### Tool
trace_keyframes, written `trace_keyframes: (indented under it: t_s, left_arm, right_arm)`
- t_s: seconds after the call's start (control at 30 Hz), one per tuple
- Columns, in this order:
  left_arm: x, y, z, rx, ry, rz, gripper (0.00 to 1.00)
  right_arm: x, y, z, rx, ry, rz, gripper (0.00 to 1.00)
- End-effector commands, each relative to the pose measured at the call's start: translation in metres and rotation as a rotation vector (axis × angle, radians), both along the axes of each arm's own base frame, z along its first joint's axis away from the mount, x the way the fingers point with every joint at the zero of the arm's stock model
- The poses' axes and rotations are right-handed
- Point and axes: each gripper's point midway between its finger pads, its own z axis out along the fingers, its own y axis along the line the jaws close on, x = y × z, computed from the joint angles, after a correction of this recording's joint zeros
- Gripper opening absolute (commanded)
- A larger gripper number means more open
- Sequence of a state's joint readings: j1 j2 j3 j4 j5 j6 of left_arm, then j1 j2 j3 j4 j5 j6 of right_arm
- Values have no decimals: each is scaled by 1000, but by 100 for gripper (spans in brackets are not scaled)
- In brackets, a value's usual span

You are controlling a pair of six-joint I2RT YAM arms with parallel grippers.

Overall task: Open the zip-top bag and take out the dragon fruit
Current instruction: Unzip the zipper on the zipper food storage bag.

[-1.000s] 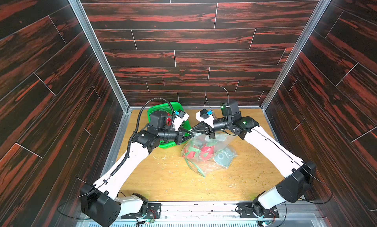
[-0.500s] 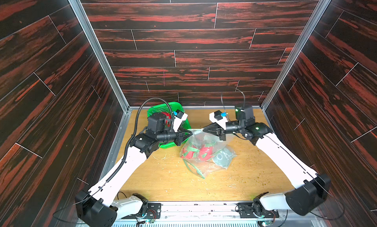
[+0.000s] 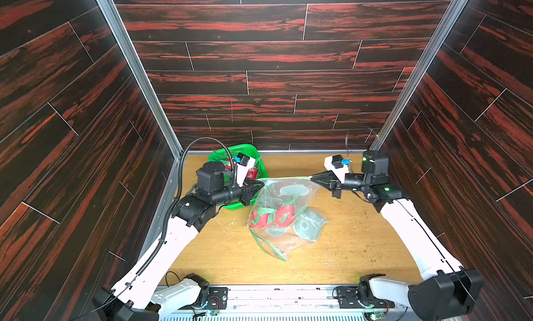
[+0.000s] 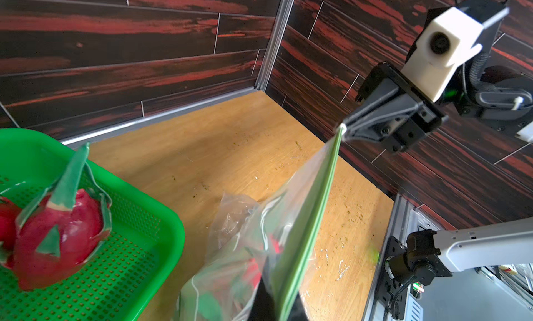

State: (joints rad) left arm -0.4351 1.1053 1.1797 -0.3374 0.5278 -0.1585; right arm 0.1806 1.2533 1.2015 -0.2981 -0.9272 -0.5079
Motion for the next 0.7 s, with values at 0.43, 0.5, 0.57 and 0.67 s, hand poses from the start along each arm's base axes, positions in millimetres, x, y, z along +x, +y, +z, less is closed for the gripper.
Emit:
trace_keyframes:
  t_s: [0.43, 0.5, 0.57, 0.67]
  left_arm:
    - [13, 6, 51, -120, -114, 34, 0]
    - [15, -1, 51, -154, -99, 6, 0]
    - [12, -15, 48, -151, -90, -45, 0]
    - [10, -33, 40, -158, -61, -99, 0]
  right_arm:
    - [17, -45, 27, 9, -89, -149, 0]
    - [17, -45, 31, 16, -96, -153, 0]
    - [22, -47, 36, 18, -105, -182, 0]
    - [29, -50, 46, 32, -115, -224, 0]
